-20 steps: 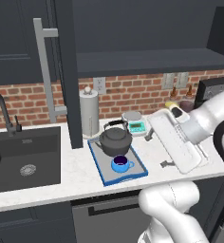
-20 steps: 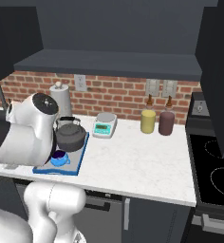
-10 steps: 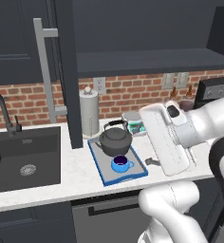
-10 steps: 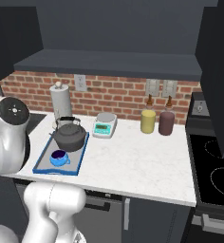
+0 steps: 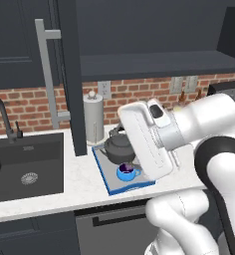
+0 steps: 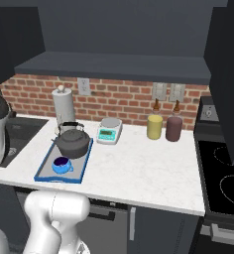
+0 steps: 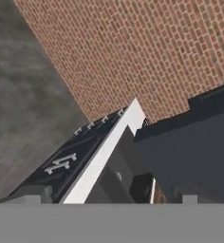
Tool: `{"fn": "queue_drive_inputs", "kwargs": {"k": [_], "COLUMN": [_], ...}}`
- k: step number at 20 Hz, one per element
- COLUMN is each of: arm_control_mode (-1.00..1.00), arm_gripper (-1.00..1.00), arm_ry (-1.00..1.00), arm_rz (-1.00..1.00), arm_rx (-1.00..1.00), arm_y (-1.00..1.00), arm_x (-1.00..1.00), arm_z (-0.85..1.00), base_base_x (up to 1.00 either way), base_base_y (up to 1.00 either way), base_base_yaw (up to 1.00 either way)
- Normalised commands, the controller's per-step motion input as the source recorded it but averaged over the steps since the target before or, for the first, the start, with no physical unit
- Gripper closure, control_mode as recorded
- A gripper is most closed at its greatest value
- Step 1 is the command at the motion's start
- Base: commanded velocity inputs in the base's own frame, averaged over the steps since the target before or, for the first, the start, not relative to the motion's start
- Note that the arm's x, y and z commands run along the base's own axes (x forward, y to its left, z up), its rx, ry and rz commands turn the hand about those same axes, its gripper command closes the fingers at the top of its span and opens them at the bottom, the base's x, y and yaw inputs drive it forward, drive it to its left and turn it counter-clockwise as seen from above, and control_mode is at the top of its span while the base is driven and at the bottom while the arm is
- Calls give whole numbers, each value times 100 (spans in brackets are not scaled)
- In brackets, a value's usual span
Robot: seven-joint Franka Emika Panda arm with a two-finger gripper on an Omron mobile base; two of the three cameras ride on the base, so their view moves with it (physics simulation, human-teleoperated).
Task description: Pick the kettle from the counter and place it on the tray. Then pick the mug from the cabinet and place it on the tray. Then close the cabinet doors.
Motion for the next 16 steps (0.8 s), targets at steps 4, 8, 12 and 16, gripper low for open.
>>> {"fn": "queue_drive_inputs", "kwargs": {"k": [4,8,12,16], "arm_control_mode": [-100,-100,-100,-100], "arm_gripper": [-100,-100,-100,-100], "arm_ry": [-1,-12,-20,-15], "arm_rz": [12,10,1,0], "arm_rx": [3,8,8,4], "arm_y": [57,49,32,11], "arm_x": [-2,-19,-39,-35], "arm_z": [27,26,29,37], "base_base_x": [0,0,0,0], "base_base_y": [0,0,0,0], "base_base_yaw": [0,0,0,0]}}
